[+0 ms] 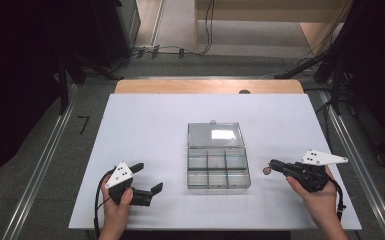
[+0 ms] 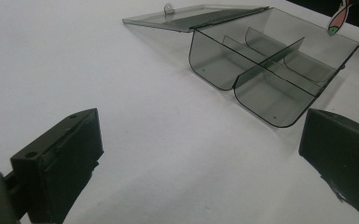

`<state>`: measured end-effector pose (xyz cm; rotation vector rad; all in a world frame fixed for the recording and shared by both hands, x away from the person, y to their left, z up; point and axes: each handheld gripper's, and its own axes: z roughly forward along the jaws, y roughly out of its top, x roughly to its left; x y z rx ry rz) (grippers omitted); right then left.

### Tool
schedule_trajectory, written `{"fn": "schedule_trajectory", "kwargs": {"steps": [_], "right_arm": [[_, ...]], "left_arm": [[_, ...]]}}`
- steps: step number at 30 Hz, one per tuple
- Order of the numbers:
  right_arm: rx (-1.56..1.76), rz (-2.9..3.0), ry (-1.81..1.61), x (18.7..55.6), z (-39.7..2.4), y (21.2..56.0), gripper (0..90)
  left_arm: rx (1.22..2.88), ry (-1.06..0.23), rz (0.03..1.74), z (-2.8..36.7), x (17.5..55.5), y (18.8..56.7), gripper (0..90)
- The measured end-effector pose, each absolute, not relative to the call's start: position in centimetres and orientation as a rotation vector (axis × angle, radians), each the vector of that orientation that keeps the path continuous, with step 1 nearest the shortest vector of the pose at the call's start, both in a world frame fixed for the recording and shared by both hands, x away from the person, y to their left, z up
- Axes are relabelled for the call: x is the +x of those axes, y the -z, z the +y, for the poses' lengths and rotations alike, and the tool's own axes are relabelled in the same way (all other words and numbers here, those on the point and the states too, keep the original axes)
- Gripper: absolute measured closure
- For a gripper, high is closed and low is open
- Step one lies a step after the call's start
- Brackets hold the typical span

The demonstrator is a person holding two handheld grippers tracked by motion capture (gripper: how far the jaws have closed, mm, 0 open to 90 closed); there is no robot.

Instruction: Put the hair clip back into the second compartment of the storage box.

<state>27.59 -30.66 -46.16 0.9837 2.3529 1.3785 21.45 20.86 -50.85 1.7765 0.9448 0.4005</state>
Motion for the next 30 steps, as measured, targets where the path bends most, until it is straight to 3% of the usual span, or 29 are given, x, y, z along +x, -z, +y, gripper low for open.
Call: {"fn": "schedule_trajectory", "kwargs": {"steps": [30], "right_arm": [[0.924, 2.343, -1.415, 28.3, -28.0, 44.3, 86.0]], "left_arm": [[1.77, -0.408, 0.941, 20.8, 21.4, 50.9, 0.0]]}}
